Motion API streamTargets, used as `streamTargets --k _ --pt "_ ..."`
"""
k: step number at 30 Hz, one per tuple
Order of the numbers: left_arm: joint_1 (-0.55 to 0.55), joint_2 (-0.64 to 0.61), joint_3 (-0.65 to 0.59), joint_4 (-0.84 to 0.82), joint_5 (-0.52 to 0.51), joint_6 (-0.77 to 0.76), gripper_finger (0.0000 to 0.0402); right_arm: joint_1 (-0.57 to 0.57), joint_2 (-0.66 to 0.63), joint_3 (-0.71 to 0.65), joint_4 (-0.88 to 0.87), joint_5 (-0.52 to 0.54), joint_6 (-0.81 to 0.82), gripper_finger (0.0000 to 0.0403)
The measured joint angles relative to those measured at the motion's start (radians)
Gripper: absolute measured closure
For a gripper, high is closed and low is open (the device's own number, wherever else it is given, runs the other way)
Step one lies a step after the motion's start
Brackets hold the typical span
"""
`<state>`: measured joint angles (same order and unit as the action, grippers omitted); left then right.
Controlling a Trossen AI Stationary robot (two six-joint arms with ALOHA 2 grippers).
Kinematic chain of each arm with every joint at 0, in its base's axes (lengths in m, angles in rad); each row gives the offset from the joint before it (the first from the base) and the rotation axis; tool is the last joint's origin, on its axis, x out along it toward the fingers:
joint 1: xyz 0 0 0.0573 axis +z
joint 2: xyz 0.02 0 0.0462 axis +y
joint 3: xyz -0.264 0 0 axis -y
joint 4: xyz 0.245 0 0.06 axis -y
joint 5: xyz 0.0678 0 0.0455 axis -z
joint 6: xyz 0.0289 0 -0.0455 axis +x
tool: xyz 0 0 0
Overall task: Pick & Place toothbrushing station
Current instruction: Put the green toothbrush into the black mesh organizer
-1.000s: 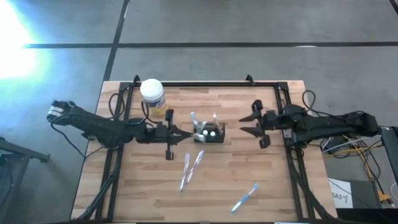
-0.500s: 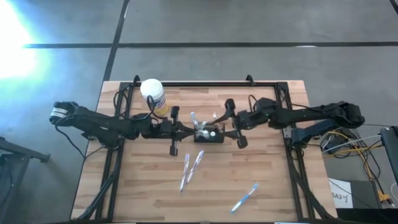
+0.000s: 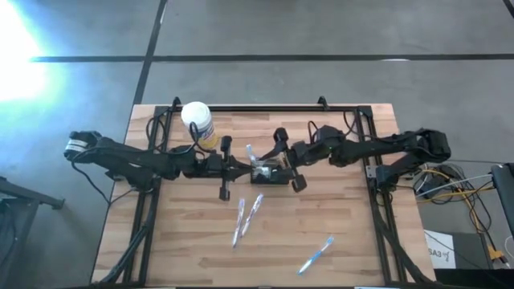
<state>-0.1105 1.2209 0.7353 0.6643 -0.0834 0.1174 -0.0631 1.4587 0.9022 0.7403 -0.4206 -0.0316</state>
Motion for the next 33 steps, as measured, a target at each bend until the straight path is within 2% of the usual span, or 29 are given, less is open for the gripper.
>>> streamTargets --k 5,10,14,21,26,30,33 --pt "0.002 0.000 -0.001 -0.001 0.001 -0.003 0.0401 0.000 0.043 0.032 -0.004 -0.005 0.025 0.0201" --pt "0.006 0.000 -0.002 -0.011 0.001 -0.006 0.0401 0.000 0.075 0.057 -0.004 -0.009 0.025 0.0233" --pt "0.006 0.000 -0.003 -0.013 0.001 -0.007 0.0401 0.000 0.081 0.065 -0.001 -0.008 0.029 0.0279" --pt "0.006 0.000 -0.003 -0.017 0.003 -0.010 0.0401 0.002 0.068 0.060 -0.004 -0.009 0.028 0.0382" --pt "0.007 0.000 -0.003 -0.020 0.028 -0.020 0.0394 0.003 0.061 0.058 -0.013 -0.023 0.031 0.0385" --pt "0.004 -0.016 -0.005 -0.066 0.096 -0.013 0.0361 0.004 0.020 0.048 -0.054 -0.038 0.029 0.0387" --pt "0.004 -0.054 -0.005 -0.152 0.101 -0.044 0.0335 0.004 -0.035 0.032 -0.095 -0.039 0.014 0.0388"
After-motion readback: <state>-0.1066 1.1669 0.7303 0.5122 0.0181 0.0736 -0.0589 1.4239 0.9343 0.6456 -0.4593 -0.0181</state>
